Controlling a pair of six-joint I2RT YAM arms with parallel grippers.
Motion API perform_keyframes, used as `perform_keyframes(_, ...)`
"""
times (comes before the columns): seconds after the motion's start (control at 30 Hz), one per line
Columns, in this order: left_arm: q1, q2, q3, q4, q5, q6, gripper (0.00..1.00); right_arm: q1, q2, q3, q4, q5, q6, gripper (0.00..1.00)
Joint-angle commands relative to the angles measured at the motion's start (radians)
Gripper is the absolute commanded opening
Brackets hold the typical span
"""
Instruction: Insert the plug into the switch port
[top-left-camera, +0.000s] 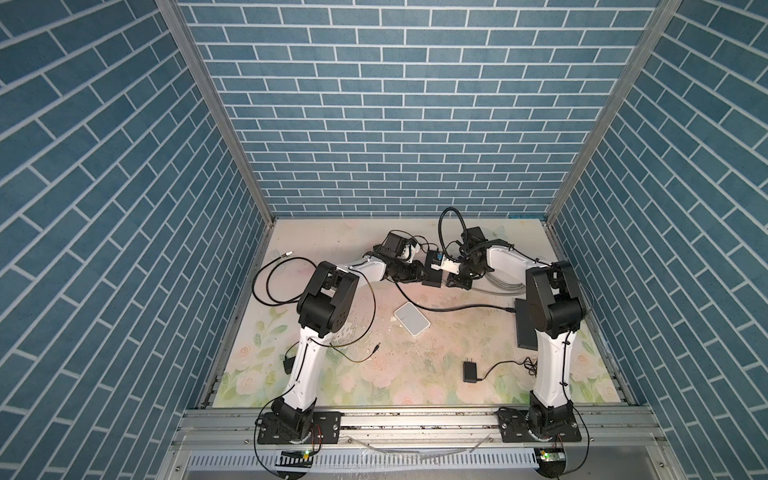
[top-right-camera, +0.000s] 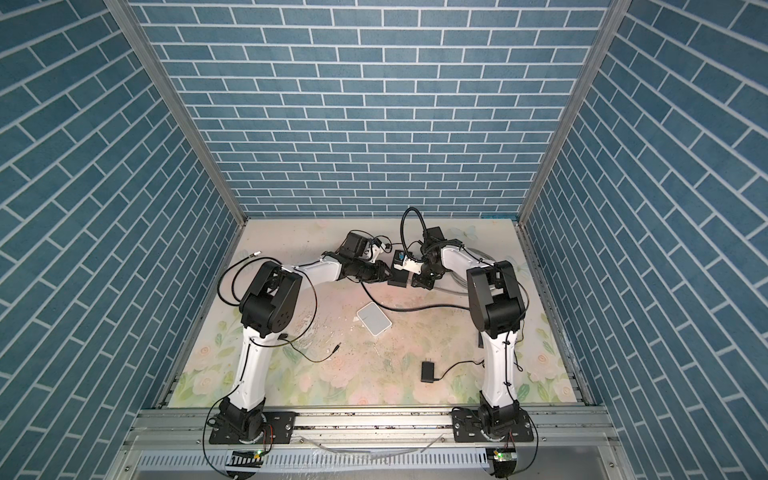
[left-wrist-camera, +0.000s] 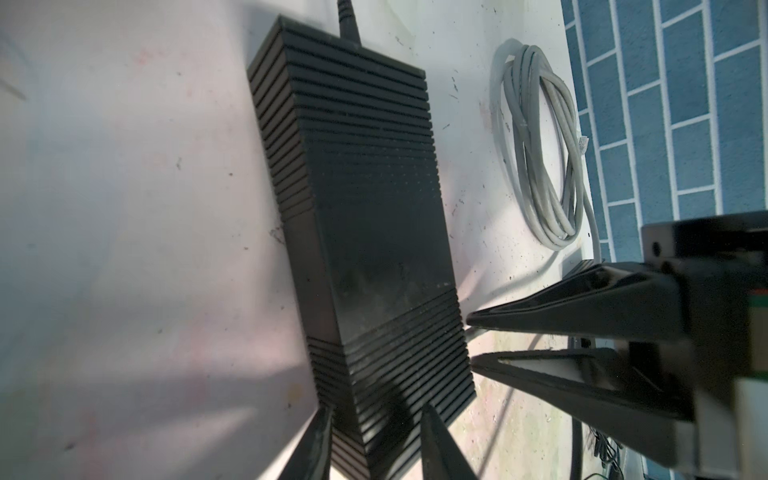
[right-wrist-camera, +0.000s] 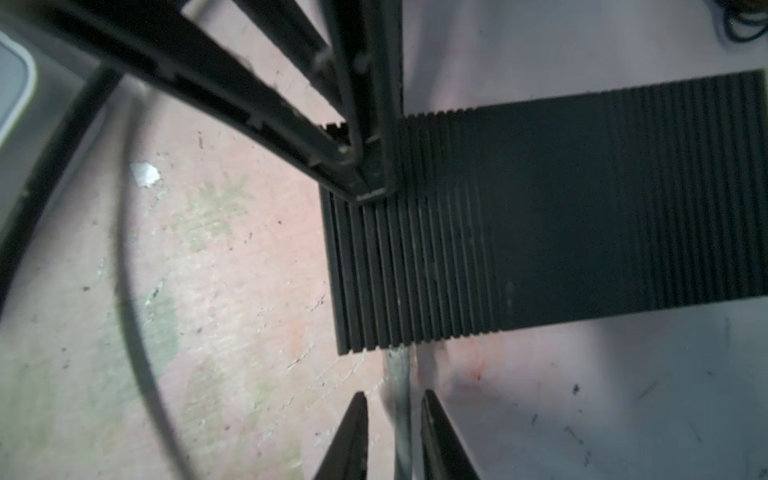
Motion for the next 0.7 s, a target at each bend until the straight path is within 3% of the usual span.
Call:
perform_keyframes(0.0, 0.004, 0.007, 0.034, -0.017, 0.017, 0.014, 0.37, 0.010, 0.040, 0.029, -0.029, 0.027, -0.041, 0.19)
perform_keyframes(0.27, 0.000, 0.035, 0.066, -0.032, 0.047, 0.026, 0.37, 0.023, 0.044, 0.029, -0.015, 0.026, -0.063, 0.08)
perform_keyframes(0.67, -0.059, 0.057, 0.033, 0.027, 0.104, -0.021, 0.35, 0.046, 0.047, 0.052, 0.031, -0.008, -0.060, 0.04)
